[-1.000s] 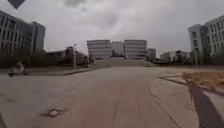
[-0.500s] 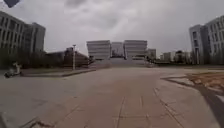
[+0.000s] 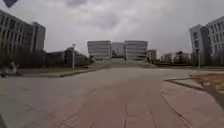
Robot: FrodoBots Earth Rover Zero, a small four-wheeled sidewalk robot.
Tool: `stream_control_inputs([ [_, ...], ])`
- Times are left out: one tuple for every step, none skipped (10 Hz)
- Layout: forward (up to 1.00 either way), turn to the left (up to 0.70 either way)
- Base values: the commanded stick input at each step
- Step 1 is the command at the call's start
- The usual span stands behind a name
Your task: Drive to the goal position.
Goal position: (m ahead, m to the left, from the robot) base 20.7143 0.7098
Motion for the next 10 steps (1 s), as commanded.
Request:
stream_control_inputs([
  [0.70,-0.01],
  [0.70,-0.01],
  [0.70,-0.01],
  [0.70,-0.01],
  [0.70,-0.01],
  [0.70,-0.01],
  [0.70,-0.01],
  [0.70,-0.01],
  [0.70,-0.01],
  [0.70,-0.01],
])
